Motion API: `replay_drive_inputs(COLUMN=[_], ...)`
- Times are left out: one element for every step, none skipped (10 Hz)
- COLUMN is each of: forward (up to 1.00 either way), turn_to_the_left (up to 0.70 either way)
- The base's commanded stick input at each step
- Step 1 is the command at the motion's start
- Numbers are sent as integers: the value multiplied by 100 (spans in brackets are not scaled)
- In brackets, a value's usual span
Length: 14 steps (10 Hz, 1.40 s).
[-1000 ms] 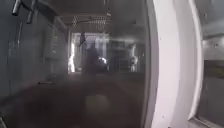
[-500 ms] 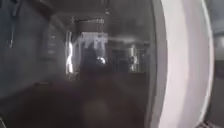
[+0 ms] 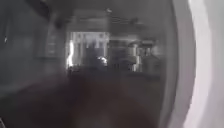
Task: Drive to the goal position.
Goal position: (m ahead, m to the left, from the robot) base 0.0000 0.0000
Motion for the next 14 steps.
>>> replay_drive_inputs(forward=[0,0,0,-29,-45,-45,-45,0,0,0,0,0,0,0], turn_to_the_left=[45,45,45,0,0,0,0,0,0,0,0,0,0,0])
